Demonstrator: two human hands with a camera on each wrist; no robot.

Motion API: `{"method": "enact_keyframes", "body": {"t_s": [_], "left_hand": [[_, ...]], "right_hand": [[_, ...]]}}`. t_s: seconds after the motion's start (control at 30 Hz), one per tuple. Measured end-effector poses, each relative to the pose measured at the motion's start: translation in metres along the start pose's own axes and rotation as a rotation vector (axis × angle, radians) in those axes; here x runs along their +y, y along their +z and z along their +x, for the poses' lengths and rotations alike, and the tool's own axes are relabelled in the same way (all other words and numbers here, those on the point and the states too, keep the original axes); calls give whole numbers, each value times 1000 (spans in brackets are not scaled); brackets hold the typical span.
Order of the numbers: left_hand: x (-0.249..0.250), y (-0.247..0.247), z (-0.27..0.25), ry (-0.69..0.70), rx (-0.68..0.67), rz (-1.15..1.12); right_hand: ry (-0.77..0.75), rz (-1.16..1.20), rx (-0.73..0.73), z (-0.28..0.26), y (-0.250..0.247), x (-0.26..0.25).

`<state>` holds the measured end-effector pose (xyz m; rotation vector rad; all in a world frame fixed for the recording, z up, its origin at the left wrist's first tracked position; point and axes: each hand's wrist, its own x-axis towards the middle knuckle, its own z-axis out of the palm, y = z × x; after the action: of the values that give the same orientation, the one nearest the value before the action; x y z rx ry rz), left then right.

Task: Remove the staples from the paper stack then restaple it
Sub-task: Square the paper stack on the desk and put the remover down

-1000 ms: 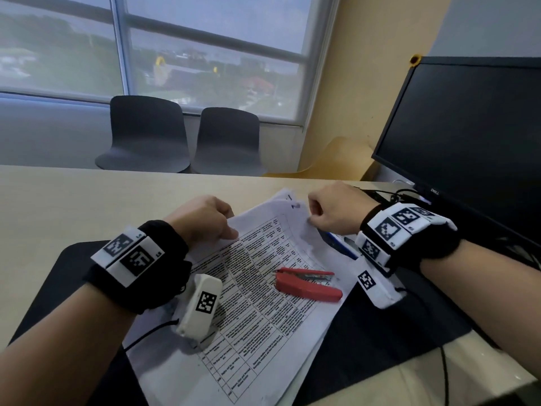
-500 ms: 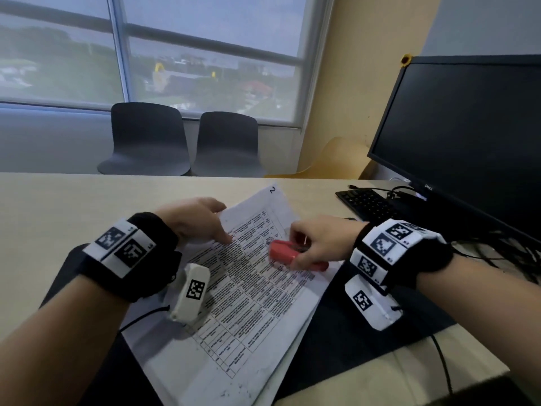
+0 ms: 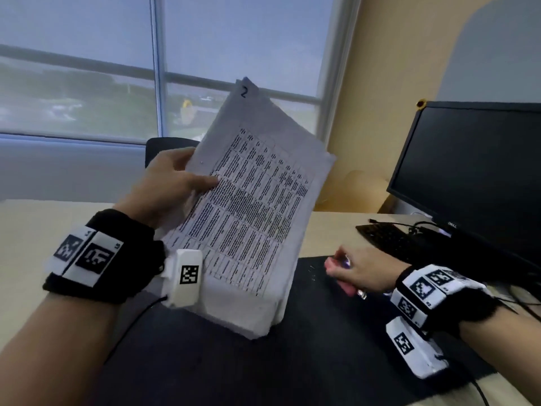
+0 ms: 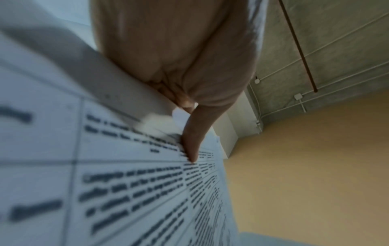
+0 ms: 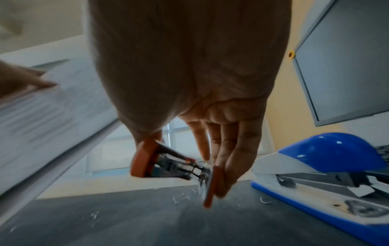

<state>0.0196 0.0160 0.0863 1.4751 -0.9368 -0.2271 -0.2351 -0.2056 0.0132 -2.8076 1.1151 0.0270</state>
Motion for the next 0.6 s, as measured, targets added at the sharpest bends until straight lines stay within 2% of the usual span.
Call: {"method": "enact_keyframes", "body": {"t_s": [0.17,0.23,0.3,0.43,0.6], "left_hand": [[9,-8,-2,75,2,-115],[8,-10,-1,89,5,-134],[4,-12,1,94,8,-147],[0,-14,2,67,13,-215],[-2,-12,2,86,38,-323]], "right_hand": [[-65,-297,-168,9,10,-13],[-65,-305,-223,13,9,-14],[-99,-79,-203,14,2,-17],[-230,608,-32,14,-23,-40],[-267,1067,166,21,-42,-72]]}}
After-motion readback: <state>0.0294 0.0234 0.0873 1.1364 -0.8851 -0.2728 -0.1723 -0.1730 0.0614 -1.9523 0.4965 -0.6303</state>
